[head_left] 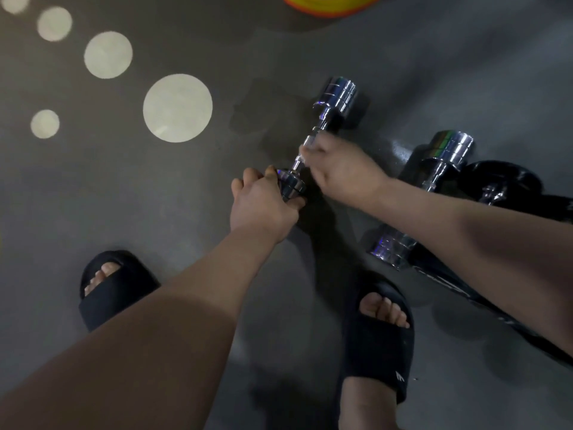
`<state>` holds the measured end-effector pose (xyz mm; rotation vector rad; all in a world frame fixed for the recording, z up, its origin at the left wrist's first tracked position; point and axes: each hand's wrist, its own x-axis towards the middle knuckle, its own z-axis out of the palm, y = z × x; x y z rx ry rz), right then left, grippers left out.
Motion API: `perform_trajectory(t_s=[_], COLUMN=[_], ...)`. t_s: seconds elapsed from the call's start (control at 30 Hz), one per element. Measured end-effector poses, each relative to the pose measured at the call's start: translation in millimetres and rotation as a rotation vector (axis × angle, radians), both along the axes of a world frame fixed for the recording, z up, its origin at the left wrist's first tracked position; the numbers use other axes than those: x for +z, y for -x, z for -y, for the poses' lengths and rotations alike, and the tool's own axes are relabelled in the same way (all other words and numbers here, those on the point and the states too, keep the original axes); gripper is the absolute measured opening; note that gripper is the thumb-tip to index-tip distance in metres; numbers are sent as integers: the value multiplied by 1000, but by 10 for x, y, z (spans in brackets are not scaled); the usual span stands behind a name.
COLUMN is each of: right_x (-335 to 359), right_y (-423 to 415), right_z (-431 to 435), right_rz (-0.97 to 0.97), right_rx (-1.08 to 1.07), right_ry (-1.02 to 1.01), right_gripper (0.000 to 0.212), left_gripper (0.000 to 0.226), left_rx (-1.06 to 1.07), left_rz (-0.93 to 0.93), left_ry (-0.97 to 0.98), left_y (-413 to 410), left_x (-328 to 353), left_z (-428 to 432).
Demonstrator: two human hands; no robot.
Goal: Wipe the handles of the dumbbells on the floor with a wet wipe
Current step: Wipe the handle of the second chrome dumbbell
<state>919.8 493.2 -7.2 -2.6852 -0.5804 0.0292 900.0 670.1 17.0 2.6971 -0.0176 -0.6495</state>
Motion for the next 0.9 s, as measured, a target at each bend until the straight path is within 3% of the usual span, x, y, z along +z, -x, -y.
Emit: perform_trajectory(t_s=[0.1, 0.23, 0.63, 0.8, 0.9], right_x=[-35, -85, -32, -69, -130], right_y=[63, -88, -58, 30, 157], right_z=[38, 134, 60, 2, -59], right_rz=[-7, 48, 38, 3, 11], right_rx=[127, -106, -374, -306, -150], right_ry=[-22, -65, 16, -12, -42], right_gripper=[21, 29, 29, 29, 38], left_gripper=[70, 73, 79, 79, 81], left_rx=[6, -7, -80, -86, -81], left_rz=[8, 8, 38, 36, 25], left_ry=[5, -10, -85, -92, -81], left_y=[10, 22, 42, 51, 45], left_x=[-20, -11, 22, 17, 41], left_z=[1, 11, 57, 73, 72])
